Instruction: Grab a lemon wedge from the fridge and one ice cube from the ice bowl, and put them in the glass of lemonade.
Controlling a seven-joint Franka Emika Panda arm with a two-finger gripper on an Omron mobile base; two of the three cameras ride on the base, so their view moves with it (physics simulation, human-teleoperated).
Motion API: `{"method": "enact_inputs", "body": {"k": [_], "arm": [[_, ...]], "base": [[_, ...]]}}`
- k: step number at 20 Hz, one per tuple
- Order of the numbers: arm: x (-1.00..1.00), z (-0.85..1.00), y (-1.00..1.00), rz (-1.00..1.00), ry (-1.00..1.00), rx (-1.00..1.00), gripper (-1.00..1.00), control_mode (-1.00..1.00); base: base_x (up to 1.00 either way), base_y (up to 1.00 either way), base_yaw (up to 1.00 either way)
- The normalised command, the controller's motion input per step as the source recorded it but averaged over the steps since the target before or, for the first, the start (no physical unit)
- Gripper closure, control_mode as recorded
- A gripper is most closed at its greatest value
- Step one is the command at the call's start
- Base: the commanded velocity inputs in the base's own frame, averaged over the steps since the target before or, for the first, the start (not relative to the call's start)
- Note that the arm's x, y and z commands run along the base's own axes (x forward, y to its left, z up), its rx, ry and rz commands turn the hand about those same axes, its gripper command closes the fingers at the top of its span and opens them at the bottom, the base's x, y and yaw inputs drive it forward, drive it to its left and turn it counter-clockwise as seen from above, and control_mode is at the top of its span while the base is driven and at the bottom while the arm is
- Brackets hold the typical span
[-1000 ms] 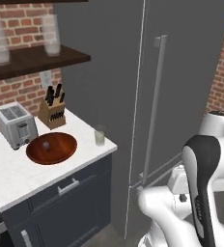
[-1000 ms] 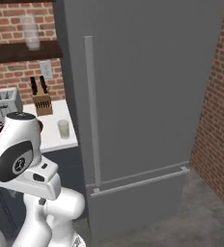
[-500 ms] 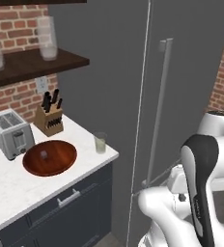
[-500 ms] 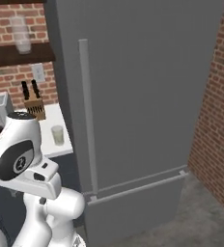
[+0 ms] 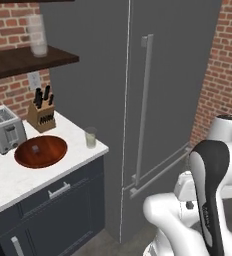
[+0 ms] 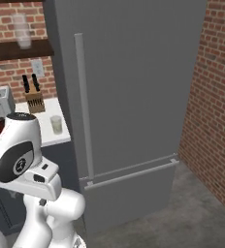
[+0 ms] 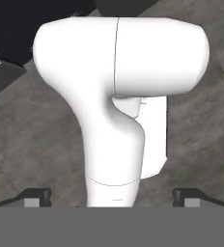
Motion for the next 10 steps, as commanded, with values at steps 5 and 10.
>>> {"method": "enact_inputs", "body": {"k": [5,10], "arm": [[0.67,0.00,0.00,-0.01,0.00,0.00,-1.00,-1.00],[0.93,0.09,-0.03,0.01,-0.07,0.03,-1.00,-1.00]], "base": [[0.00,0.00,0.00],[0.00,0.00,0.00]]}}
